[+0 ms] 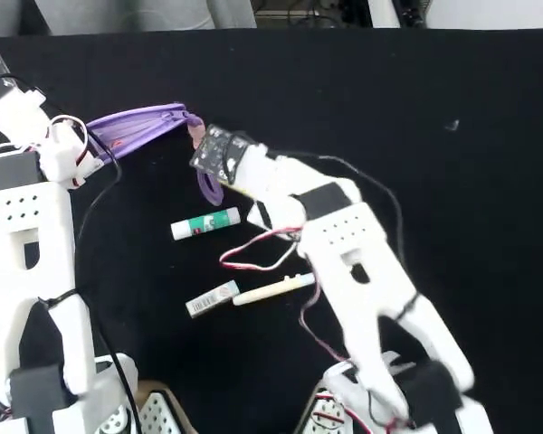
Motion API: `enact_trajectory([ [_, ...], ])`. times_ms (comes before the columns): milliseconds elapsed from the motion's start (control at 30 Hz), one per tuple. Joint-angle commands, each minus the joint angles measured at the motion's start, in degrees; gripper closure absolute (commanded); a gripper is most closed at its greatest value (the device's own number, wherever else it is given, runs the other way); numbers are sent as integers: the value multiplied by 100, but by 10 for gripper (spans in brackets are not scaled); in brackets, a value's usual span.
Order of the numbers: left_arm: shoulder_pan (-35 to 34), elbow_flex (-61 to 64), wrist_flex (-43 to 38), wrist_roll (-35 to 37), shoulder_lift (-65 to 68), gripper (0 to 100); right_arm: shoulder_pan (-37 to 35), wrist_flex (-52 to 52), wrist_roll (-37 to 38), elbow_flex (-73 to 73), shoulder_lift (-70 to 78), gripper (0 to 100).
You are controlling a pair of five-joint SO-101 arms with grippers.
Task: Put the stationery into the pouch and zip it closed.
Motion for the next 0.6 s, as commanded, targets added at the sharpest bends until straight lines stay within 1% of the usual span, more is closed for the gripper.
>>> enact_trajectory([
  [0, -119, 57, -26, 35, 70, 972, 97, -387, -457, -127, -646, 988],
  [167, -119, 57, -18, 35, 70, 972, 88, -1451, -1064, 409, -1147, 988],
  [333, -110, 66, -18, 35, 70, 972, 88, -2822, -1538, 1112, -1560, 988],
  [433, -110, 66, -18, 35, 70, 972, 0, -3437, -1697, 1376, -1692, 988],
  [567, -110, 66, -18, 35, 70, 972, -352, -3912, -1714, 1516, -1710, 988],
])
